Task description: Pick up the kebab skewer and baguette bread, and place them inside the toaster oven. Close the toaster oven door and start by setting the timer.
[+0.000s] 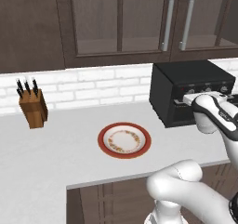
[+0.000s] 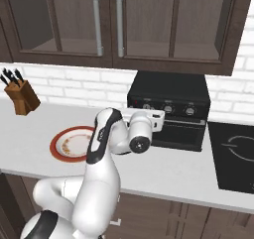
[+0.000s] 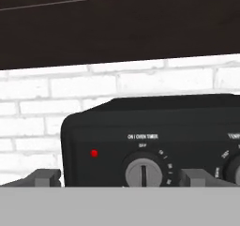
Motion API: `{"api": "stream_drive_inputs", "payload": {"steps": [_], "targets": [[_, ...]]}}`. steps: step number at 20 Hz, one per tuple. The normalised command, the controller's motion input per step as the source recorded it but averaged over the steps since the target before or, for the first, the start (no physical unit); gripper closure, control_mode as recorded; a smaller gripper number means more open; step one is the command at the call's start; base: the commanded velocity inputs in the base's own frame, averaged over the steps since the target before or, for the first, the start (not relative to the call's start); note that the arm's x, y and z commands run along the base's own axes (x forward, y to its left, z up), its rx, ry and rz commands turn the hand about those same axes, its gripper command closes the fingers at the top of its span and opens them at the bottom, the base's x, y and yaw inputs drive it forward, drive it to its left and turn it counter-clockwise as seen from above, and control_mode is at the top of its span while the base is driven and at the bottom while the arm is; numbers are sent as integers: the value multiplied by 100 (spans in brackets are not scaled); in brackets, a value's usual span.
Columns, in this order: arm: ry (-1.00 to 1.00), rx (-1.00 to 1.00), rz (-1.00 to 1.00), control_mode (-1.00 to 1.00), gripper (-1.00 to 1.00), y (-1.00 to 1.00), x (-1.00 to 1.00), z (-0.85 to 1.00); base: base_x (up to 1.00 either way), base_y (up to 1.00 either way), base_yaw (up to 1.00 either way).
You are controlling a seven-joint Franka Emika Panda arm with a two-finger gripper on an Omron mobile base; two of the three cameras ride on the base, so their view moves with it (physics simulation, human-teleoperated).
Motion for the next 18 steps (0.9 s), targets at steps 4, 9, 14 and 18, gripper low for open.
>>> {"api": "stream_drive_inputs", "payload": {"steps": [4,9,14,18], "targets": [[-2,0,0,-100,-100,-9,10,-8,0,0,0],[-2,0,0,-100,-100,-2,1,-17,0,0,0],[-4,0,0,-100,-100,0,3,-6,0,0,0],[-4,0,0,-100,-100,-4,18,0,0,0,0]]}}
